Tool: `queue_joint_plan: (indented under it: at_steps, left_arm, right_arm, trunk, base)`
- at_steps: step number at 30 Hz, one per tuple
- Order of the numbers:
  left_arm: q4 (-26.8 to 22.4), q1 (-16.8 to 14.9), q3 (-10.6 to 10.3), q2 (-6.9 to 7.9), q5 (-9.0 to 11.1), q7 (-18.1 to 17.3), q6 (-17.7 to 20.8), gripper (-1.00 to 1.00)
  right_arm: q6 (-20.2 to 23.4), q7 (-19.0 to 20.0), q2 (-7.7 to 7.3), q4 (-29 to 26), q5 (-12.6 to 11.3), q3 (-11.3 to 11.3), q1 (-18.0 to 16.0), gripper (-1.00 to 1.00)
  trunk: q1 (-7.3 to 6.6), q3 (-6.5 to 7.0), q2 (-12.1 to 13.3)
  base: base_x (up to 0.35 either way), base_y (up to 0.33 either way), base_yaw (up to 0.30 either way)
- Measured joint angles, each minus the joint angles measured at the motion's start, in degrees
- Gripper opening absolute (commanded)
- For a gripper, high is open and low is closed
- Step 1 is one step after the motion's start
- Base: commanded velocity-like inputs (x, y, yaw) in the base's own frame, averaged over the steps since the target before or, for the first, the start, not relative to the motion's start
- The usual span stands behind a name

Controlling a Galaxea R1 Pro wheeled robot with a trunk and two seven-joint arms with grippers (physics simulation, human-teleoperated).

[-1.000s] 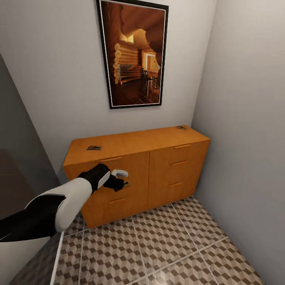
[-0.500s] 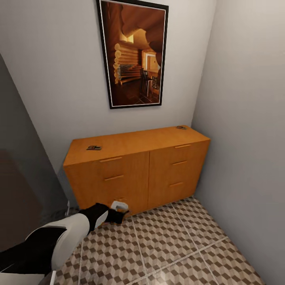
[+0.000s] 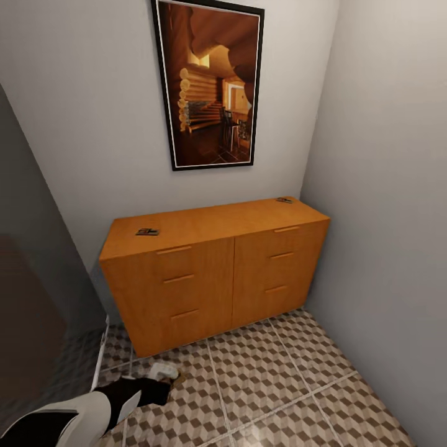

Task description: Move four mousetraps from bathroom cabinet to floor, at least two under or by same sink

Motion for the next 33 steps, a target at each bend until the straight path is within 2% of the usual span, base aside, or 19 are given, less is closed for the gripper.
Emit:
queue_joint_plan:
  at_steps: [3, 4, 5, 6, 8, 10, 12, 14, 16, 18, 19, 22, 23, 25, 26, 28, 29, 31, 33]
  left_arm:
    - [-0.03, 2.30, 0.11, 2.31, 1.34, -0.05, -2.37, -1.00]
    - [-0.04, 3.08, 0.13, 2.97, 2.31, -0.07, -2.96, -1.00]
    - [-0.04, 4.11, 0.10, 3.88, 3.96, -0.08, -3.50, -1.00]
    - [-0.05, 4.45, 0.17, 4.24, 4.54, -0.09, -3.64, -1.00]
    - [-0.03, 5.66, 0.15, 5.37, 6.27, -0.07, -4.01, -1.00]
    - [-0.03, 7.07, 0.16, 6.13, 7.43, -0.07, -4.87, -1.00]
    - [-0.09, 8.44, 0.19, 6.40, 7.89, -0.09, -6.87, -1.00]
    - [-0.10, 10.52, 0.19, 6.61, 8.18, 0.00, -12.94, -1.00]
    - [-0.05, 12.53, 0.26, 6.77, 8.37, 1.56, -23.82, -1.00]
    - [0.04, 14.34, 0.28, 6.92, 8.50, 5.76, -34.11, -1.00]
    - [0.07, 15.18, 0.26, 6.96, 8.54, 8.16, -37.34, -1.00]
    - [0.08, 17.28, 0.26, 7.07, 8.52, 12.03, -41.72, -1.00]
    - [0.07, 17.67, 0.24, 7.09, 8.50, 12.46, -42.47, -1.00]
    - [0.06, 19.08, 0.26, 7.22, 8.51, 13.70, -47.23, -1.00]
    - [0.05, 19.31, 0.25, 7.28, 8.52, 13.83, -48.25, -1.00]
    - [0.06, 20.18, 0.26, 7.54, 8.57, 14.21, -51.20, -1.00]
    - [0.05, 20.39, 0.25, 7.60, 8.56, 14.33, -51.68, -1.00]
    - [0.05, 20.95, 0.33, 7.86, 9.03, 14.94, -52.76, -1.00]
    - [0.02, 21.16, 0.30, 7.96, 9.65, 15.26, -53.13, -1.00]
  right_arm:
    - [0.23, -0.06, -0.79, -2.20, -0.06, -0.08, 0.00, -1.00]
    - [2.26, -0.04, -1.33, -3.85, -0.08, -0.13, -0.01, -1.00]
    - [6.44, 0.02, -2.15, -7.38, -0.03, -0.12, 0.00, -1.00]
    - [8.23, 0.08, -2.44, -8.85, 0.06, -0.02, 0.00, -1.00]
    - [15.41, 0.29, -3.69, -14.91, 0.03, -0.02, 0.00, -1.00]
    - [21.39, 0.46, -4.92, -21.00, 0.06, -0.04, 0.00, -1.00]
    - [24.39, 0.54, -5.74, -25.25, 0.09, -0.04, 0.00, -1.00]
    - [26.91, 0.55, -6.44, -30.27, 0.16, -0.04, 0.00, -1.00]
    - [29.10, 0.56, -7.33, -34.37, 0.13, -0.06, 0.00, -1.00]
    - [31.03, 0.67, -8.64, -37.15, 0.06, -0.04, 0.01, -1.00]
    - [31.61, 0.71, -9.24, -38.21, 0.05, -0.03, 0.01, -1.00]
    - [32.30, 0.88, -10.42, -40.06, 0.04, -0.01, 0.01, -1.00]
    - [32.38, 0.92, -10.61, -40.25, 0.03, -0.01, 0.01, -1.00]
    - [32.53, 1.39, -11.38, -40.73, -0.10, 0.01, 0.01, -1.00]
    - [32.52, 1.75, -11.49, -40.78, -0.11, 0.03, 0.01, -1.00]
    - [32.48, 4.84, -11.72, -40.72, -0.10, 0.05, 0.01, -1.00]
    - [32.45, 6.01, -11.76, -40.66, -0.11, 0.02, 0.01, -1.00]
    - [32.38, 10.81, -11.87, -40.43, -0.08, -0.37, 0.01, -1.00]
    - [32.35, 13.53, -11.95, -40.26, -0.10, -1.78, 0.01, -1.00]
  trunk:
    - [0.00, 0.00, 0.00]
    - [0.00, 0.00, 0.00]
    - [0.00, 0.00, 0.00]
    - [0.00, 0.00, 0.00]
    - [0.00, 0.00, 0.00]
    - [0.00, 0.00, 0.00]
    - [0.00, 0.00, 0.00]
    - [0.00, 0.00, 0.00]
    - [0.00, 0.00, 0.00]
    - [0.00, 0.00, 0.00]
    - [0.00, 0.00, 0.00]
    - [0.00, 0.00, 0.00]
    - [0.00, 0.00, 0.00]
    - [0.00, 0.00, 0.00]
    - [0.00, 0.00, 0.00]
    - [0.00, 0.00, 0.00]
    - [0.00, 0.00, 0.00]
    - [0.00, 0.00, 0.00]
    - [0.00, 0.00, 0.00]
  base:
    - [0.000, 0.000, 0.000]
    - [0.000, 0.000, 0.000]
    - [0.000, 0.000, 0.000]
    - [0.000, 0.000, 0.000]
    - [0.000, 0.000, 0.000]
    - [0.000, 0.000, 0.000]
    - [0.000, 0.000, 0.000]
    - [0.000, 0.000, 0.000]
    - [0.000, 0.000, 0.000]
    - [0.000, 0.000, 0.000]
    - [0.000, 0.000, 0.000]
    - [0.000, 0.000, 0.000]
    - [0.000, 0.000, 0.000]
    - [0.000, 0.000, 0.000]
    - [0.000, 0.000, 0.000]
    - [0.000, 0.000, 0.000]
    - [0.000, 0.000, 0.000]
    - [0.000, 0.000, 0.000]
    - [0.000, 0.000, 0.000]
